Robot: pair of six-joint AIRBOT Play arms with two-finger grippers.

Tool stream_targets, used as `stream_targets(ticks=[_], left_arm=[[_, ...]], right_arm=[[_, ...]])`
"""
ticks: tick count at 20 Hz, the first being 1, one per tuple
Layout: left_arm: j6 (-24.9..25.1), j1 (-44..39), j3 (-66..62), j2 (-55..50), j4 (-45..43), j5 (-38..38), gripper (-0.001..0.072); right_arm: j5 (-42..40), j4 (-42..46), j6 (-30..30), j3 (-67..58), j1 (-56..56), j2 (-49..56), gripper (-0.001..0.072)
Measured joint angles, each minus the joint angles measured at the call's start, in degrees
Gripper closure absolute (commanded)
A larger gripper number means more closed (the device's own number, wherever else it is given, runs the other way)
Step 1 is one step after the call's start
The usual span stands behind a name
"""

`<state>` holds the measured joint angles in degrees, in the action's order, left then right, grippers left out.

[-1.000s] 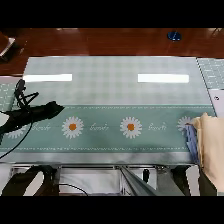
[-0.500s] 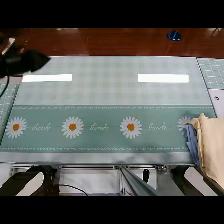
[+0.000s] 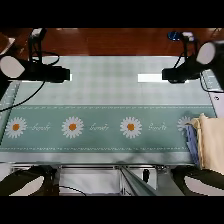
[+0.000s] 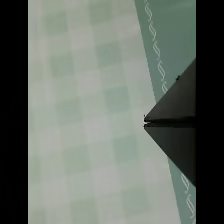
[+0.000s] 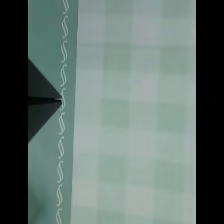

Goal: Fold the shirts.

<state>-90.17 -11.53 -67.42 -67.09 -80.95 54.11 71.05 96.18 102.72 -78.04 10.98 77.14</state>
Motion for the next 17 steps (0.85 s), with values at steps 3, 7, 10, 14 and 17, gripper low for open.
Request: stream_targets(ticks=[3, 7, 10, 14, 17], left_arm=[[-2.3, 0.0, 0.4, -0.9, -3.8, 0.7, 0.0682], [-3.5, 0.0, 0.7, -1.4, -5.9, 1.4, 0.0682], [-3.8, 0.0, 0.7, -1.5, -6.5, 1.7, 0.0682], [-4.0, 0.0, 0.7, -1.5, -6.8, 1.8, 0.0682], [-4.1, 0.0, 0.7, -1.5, -6.9, 1.8, 0.0682]], right_arm=[[-0.3, 3.5, 3.0, 3.4, 1.1, 1.2, 0.0693], [-0.4, 5.5, 4.5, 5.0, 1.7, 1.6, 0.0693], [-0.5, 6.0, 4.9, 5.4, 1.8, 1.7, 0.0693], [-0.4, 6.3, 5.1, 5.6, 1.8, 1.8, 0.0693], [-0.4, 6.4, 5.1, 5.6, 1.8, 1.8, 0.0693]])
